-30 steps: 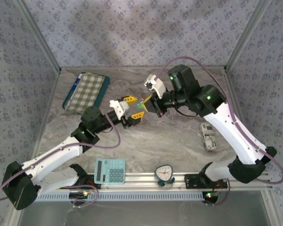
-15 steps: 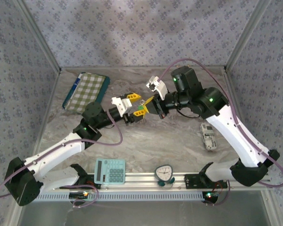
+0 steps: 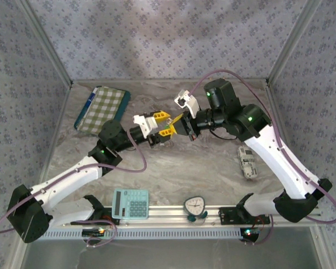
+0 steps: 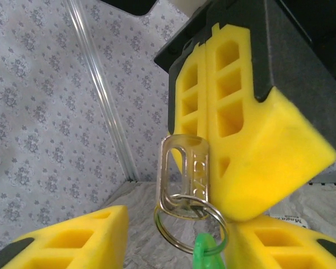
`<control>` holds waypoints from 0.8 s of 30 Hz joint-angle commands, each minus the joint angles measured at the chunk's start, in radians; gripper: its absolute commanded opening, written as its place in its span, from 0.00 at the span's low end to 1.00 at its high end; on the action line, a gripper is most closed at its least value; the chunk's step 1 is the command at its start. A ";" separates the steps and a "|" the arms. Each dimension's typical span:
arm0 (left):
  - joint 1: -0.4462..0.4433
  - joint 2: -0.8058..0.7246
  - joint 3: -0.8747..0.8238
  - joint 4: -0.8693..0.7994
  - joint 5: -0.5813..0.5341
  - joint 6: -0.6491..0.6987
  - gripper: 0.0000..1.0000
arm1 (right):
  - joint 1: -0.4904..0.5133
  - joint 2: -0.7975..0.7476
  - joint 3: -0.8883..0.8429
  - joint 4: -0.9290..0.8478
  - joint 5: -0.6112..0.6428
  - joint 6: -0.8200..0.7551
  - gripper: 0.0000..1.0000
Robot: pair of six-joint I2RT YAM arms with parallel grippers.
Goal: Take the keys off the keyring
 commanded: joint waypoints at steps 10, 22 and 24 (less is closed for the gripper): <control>0.004 -0.025 0.024 0.053 0.023 0.020 0.30 | -0.022 -0.023 -0.014 0.024 -0.035 0.028 0.00; 0.003 -0.043 0.015 0.052 0.011 0.009 0.19 | -0.034 -0.044 -0.029 0.037 -0.035 0.038 0.00; 0.003 -0.045 0.015 0.048 0.006 0.008 0.17 | -0.035 -0.046 -0.030 0.037 -0.037 0.038 0.00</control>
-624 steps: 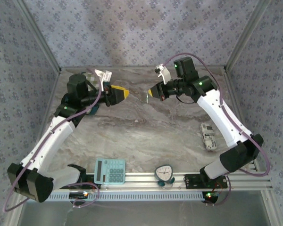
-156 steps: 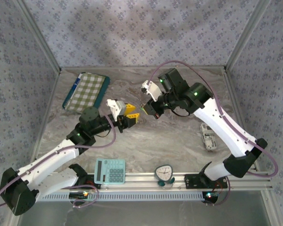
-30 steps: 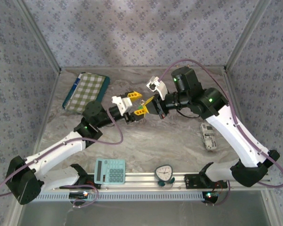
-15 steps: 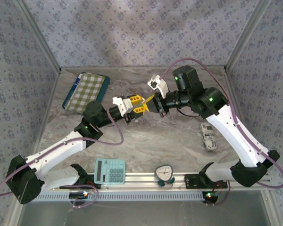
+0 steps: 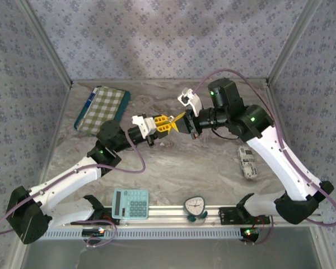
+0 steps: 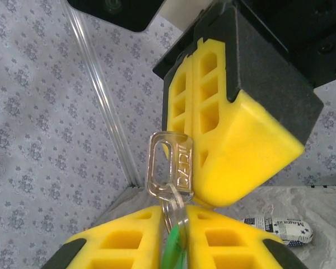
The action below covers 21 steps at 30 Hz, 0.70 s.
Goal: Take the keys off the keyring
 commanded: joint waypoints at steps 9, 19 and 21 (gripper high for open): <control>0.004 -0.034 0.028 0.009 -0.018 0.006 0.00 | -0.007 -0.033 -0.017 0.022 -0.003 0.008 0.00; 0.003 -0.058 0.049 -0.091 -0.069 0.002 0.00 | 0.014 -0.134 -0.134 0.173 0.094 -0.048 0.00; 0.004 -0.061 0.061 -0.123 -0.075 -0.003 0.00 | 0.023 -0.170 -0.173 0.220 0.130 -0.070 0.00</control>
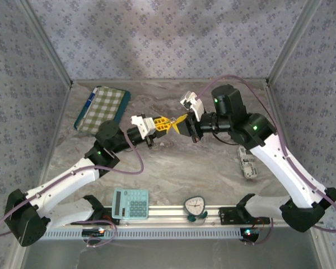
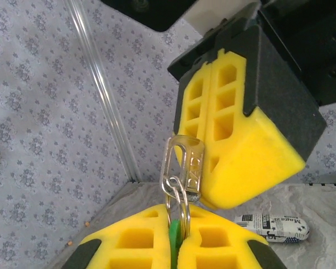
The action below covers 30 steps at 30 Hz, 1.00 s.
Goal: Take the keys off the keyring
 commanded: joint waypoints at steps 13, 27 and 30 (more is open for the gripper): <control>0.010 -0.004 0.169 -0.249 -0.048 -0.108 0.00 | 0.040 -0.243 -0.228 0.273 0.245 -0.170 0.00; 0.017 0.049 0.237 -0.305 -0.020 -0.202 0.00 | 0.090 -0.328 -0.344 0.364 0.340 -0.266 0.00; 0.019 0.049 0.241 -0.305 -0.021 -0.210 0.00 | 0.113 -0.337 -0.360 0.376 0.371 -0.306 0.00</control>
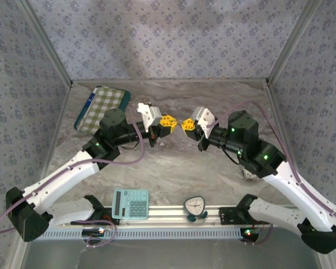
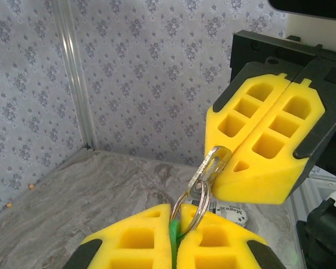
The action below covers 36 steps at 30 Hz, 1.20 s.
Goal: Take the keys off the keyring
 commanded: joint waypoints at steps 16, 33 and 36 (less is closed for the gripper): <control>0.033 0.003 0.063 -0.025 -0.074 -0.062 0.00 | 0.182 -0.074 -0.061 0.034 0.160 -0.270 0.00; 0.037 0.021 0.082 -0.047 -0.045 -0.075 0.00 | 0.219 -0.074 -0.073 0.028 0.120 -0.306 0.00; 0.037 0.021 0.086 -0.051 -0.044 -0.071 0.00 | 0.222 -0.060 -0.063 0.024 0.108 -0.310 0.00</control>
